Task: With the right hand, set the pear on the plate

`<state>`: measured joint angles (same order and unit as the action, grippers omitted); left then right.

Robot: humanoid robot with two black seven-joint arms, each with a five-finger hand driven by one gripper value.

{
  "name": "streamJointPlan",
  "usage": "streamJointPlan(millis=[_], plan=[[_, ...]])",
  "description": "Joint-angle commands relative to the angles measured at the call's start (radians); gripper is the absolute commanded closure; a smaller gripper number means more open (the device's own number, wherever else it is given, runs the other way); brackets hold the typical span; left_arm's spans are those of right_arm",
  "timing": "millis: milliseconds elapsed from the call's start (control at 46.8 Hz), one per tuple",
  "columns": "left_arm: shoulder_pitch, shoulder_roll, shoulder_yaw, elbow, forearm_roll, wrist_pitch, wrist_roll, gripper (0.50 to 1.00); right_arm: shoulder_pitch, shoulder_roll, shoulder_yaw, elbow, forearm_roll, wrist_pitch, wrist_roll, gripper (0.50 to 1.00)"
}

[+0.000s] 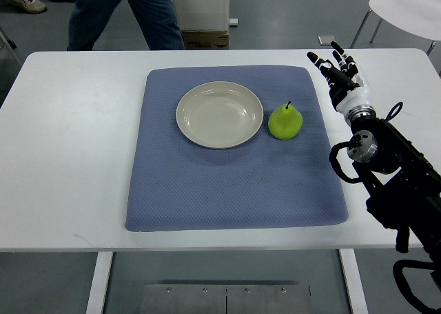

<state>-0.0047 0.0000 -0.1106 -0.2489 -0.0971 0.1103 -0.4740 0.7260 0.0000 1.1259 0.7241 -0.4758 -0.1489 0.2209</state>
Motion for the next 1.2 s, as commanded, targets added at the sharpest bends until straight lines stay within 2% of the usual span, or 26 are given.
streamJointPlan(millis=[0, 1176], plan=[[0.000, 0.000, 0.000, 0.000, 0.000, 0.000, 0.000, 0.500, 0.003, 0.000, 0.000, -0.002, 0.000, 0.000, -0.002, 0.500], [0.000, 0.000, 0.000, -0.001, 0.000, 0.000, 0.000, 0.500, 0.021, -0.015, -0.001, -0.025, 0.000, 0.005, -0.006, 0.500]])
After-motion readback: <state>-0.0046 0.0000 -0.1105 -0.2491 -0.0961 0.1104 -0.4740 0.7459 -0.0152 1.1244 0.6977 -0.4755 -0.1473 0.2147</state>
